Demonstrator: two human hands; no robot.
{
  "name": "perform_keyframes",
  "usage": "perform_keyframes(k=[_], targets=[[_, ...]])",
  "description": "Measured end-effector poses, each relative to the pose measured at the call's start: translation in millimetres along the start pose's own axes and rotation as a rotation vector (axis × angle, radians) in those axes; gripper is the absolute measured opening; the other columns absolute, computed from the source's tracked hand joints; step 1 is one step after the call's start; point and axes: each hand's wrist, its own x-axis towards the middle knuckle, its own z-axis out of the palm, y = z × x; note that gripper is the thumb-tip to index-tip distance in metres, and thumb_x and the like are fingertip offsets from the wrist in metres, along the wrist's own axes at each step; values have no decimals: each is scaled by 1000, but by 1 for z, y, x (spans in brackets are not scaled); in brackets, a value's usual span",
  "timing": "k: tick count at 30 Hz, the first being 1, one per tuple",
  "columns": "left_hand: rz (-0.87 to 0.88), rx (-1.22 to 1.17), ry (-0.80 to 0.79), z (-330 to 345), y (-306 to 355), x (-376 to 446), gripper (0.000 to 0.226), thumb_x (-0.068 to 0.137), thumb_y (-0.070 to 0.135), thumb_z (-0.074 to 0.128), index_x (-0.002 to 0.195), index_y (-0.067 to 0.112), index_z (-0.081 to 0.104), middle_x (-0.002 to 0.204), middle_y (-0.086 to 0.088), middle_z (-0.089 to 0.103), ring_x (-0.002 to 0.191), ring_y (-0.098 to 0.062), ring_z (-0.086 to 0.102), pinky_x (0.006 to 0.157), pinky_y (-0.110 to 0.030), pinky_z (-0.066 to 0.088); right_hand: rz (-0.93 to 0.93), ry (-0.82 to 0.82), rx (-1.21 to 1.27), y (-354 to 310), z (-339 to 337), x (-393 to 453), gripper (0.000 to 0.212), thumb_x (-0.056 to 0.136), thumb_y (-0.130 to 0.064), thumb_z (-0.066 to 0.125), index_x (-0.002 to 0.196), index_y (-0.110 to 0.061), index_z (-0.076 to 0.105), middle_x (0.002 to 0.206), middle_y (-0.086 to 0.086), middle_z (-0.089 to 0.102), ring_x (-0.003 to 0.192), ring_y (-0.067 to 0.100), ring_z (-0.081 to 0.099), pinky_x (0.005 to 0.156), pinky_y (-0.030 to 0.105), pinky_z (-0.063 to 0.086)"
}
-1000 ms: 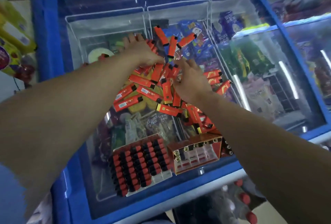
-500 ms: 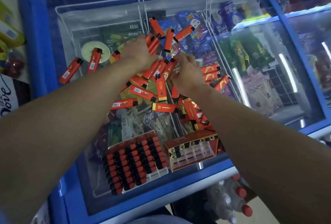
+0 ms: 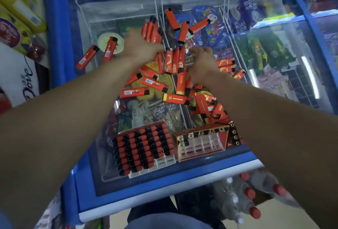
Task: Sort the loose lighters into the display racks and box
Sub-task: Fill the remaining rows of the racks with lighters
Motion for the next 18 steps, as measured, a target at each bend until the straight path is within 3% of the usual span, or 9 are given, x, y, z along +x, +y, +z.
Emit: perform_keyframes(k=[5, 8, 12, 14, 18], targets=[[-43, -63, 104, 3, -10, -19, 26, 79, 7, 77, 91, 20, 57, 79, 0, 65, 67, -17, 68, 60, -35, 61, -30, 49, -169, -13, -10, -15, 64, 92, -6, 58, 152, -19, 41, 153, 17, 35, 144, 36, 29, 120, 44, 29], [-139, -308, 190, 2, -15, -37, 31, 81, -2, 71, 89, 20, 53, 81, -5, 64, 63, -19, 62, 58, -34, 55, -161, 166, -139, -20, -9, -32, 52, 94, -17, 62, 145, -21, 51, 146, 13, 46, 139, 34, 37, 115, 47, 36], [-203, -451, 255, -9, -30, -81, 37, 74, 3, 76, 104, 14, 58, 79, -9, 69, 60, -21, 64, 52, -31, 49, -135, 89, -15, -37, 0, -20, 46, 92, -30, 71, 131, -11, 59, 128, 14, 60, 117, 31, 59, 94, 38, 52], [-211, -512, 289, -14, -36, -105, 31, 73, 4, 76, 96, 15, 59, 72, -5, 66, 59, -19, 61, 50, -31, 48, -93, 54, -90, -51, 6, -9, 42, 92, -29, 70, 128, -9, 58, 122, 13, 61, 108, 30, 63, 82, 35, 53], [-175, -625, 321, -27, -47, -145, 30, 77, 0, 79, 93, 17, 61, 69, 5, 70, 62, -16, 69, 58, -30, 54, -117, -29, -298, -82, 25, 4, 75, 93, -29, 71, 153, -6, 31, 155, 20, 37, 131, 36, 52, 103, 46, 51]])
